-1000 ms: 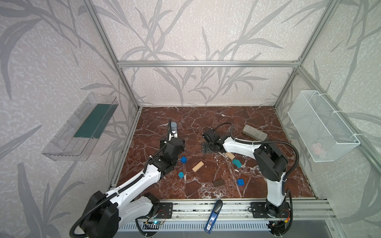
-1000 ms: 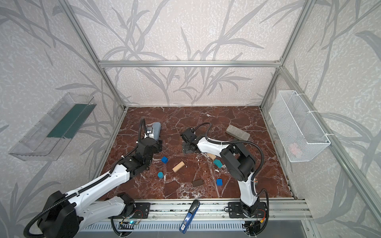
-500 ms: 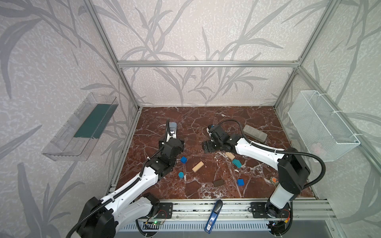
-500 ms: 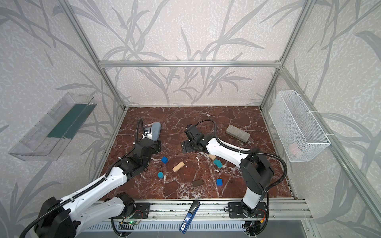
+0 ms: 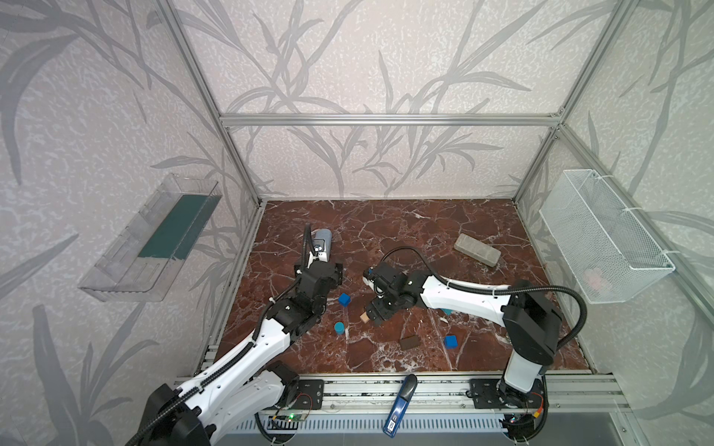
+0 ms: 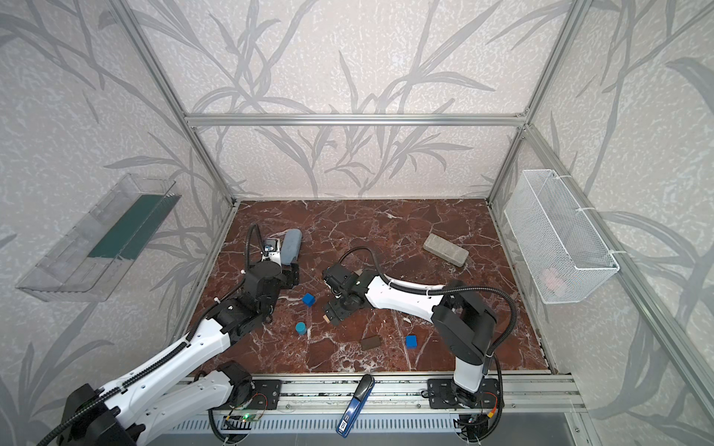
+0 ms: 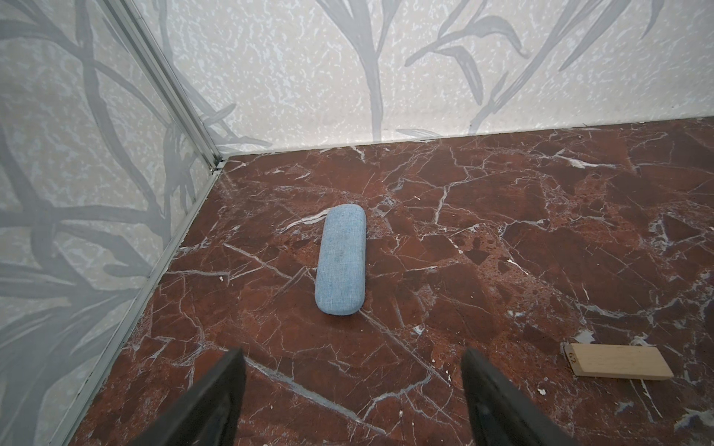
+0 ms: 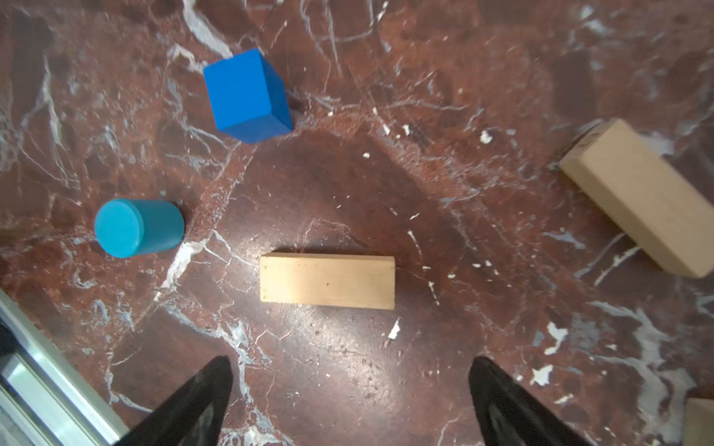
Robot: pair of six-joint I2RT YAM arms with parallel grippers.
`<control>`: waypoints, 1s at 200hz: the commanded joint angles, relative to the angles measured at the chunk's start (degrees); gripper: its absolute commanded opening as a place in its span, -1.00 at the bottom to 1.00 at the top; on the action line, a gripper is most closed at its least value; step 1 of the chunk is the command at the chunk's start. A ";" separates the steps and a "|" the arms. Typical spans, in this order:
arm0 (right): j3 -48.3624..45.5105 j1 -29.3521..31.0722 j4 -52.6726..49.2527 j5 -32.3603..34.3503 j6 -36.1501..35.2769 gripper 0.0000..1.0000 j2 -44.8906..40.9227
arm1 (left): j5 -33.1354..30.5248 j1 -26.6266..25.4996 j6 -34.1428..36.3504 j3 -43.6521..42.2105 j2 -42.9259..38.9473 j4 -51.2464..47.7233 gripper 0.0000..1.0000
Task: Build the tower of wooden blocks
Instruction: 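Move the right gripper to a wooden block near the blue cube and grasp it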
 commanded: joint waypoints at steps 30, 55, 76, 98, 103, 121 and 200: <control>2.55 1.39 -0.50 -0.24 0.03 0.93 3.74 | 0.11 0.06 -0.58 0.62 -2.60 -1.15 0.71; 2.84 1.37 0.66 -0.30 0.18 0.94 4.76 | 0.17 0.13 -0.55 0.59 -3.13 -1.25 0.71; 3.99 3.27 0.55 0.33 -0.21 0.94 6.05 | 0.20 0.16 -0.58 0.44 -3.39 -1.30 0.71; 5.08 3.33 0.56 -0.84 -0.41 0.94 7.16 | 0.03 0.15 -0.61 0.41 -3.88 -1.47 0.71; 5.26 3.32 0.67 -1.10 -0.37 0.94 7.42 | 0.00 0.17 -0.60 0.41 -4.01 -1.48 0.71; 5.73 3.38 0.81 -1.14 -0.39 0.94 8.01 | 0.28 0.16 -0.75 0.16 -4.62 -1.30 0.71; 7.64 3.35 -1.47 2.45 -0.45 0.94 10.46 | 0.28 0.25 -0.48 -0.74 -6.23 -0.34 0.71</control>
